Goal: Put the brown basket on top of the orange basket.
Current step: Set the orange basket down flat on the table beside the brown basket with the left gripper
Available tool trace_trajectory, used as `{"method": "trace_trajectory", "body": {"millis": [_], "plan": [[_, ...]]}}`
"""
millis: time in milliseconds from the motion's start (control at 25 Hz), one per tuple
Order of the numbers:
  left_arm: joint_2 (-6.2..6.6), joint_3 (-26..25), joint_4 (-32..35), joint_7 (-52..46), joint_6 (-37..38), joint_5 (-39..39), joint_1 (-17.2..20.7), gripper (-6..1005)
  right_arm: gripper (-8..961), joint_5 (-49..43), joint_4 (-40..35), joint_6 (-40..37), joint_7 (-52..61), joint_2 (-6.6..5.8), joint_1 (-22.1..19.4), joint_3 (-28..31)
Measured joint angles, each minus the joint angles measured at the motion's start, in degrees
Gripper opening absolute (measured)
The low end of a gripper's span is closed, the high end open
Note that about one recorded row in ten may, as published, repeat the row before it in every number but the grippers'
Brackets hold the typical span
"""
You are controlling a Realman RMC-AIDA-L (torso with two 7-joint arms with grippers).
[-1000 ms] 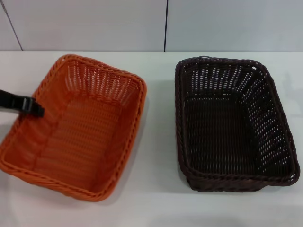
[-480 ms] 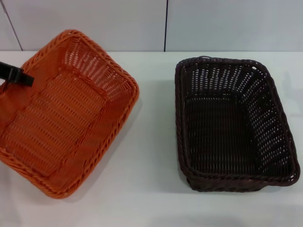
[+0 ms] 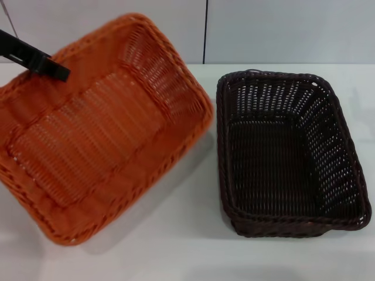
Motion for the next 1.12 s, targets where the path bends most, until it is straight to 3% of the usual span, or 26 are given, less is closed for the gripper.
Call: {"method": "trace_trajectory", "body": {"millis": [40,80,160,320,360,440,480,520,560,640,680,720,880,1120], "plan": [[0.00,0.00,0.00,0.00,0.00,0.00,0.00,165,626,0.00,-0.01,-0.01,0.00,0.00,-0.06,0.00],[0.62,0.35,-1.81,2.37,3.62,-0.16,-3.26,165,626,0.04,-0.04,-0.01,0.00,0.01,-0.25,0.03],[0.31,2.25,-4.62,3.75,4.80,0.37,-5.19,164,626,0.11,-0.06,0.00,0.00,0.01,-0.32,0.06],[0.31,2.25,-4.62,3.75,4.80,0.37,-5.19,164,626,0.07,-0.09,0.01,0.00,0.05,-0.57,0.09],[-0.09,5.89,-7.36,4.47,4.19,0.99,-6.24,163,627,0.03,-0.06,0.02,0.00,0.06,-0.62,0.09],[-0.09,5.89,-7.36,4.47,4.19,0.99,-6.24,163,627,-0.01,0.01,0.09,0.00,0.07,-0.74,0.07],[-2.34,11.05,-11.05,7.83,2.38,5.38,-8.44,163,627,-0.07,0.10,0.13,0.00,0.11,-0.89,0.03],[-2.34,11.05,-11.05,7.83,2.38,5.38,-8.44,163,627,-0.07,0.10,0.13,0.00,0.11,-0.89,0.03],[-3.47,11.40,-12.67,9.10,2.15,7.03,-9.72,163,627,-0.08,0.13,0.14,0.00,0.13,-0.94,0.02],[-3.47,11.40,-12.67,9.10,2.15,7.03,-9.72,162,627,-0.09,0.17,0.15,0.00,0.16,-1.07,0.01],[-5.70,11.79,-14.53,11.22,0.74,7.80,-12.11,162,626,-0.10,0.22,0.16,0.09,0.17,-1.14,0.00],[-5.70,11.79,-14.53,11.22,0.74,7.80,-12.11,162,626,-0.10,0.22,0.16,0.09,0.17,-1.14,0.00],[-7.98,12.26,-14.93,13.58,-0.54,7.78,-14.38,161,625,-0.10,0.71,0.20,0.21,0.19,-1.27,0.00],[-8.61,12.71,-16.41,14.79,-3.03,6.90,-16.06,160,626,-0.10,1.08,0.23,0.11,0.19,-1.36,0.00]]}}
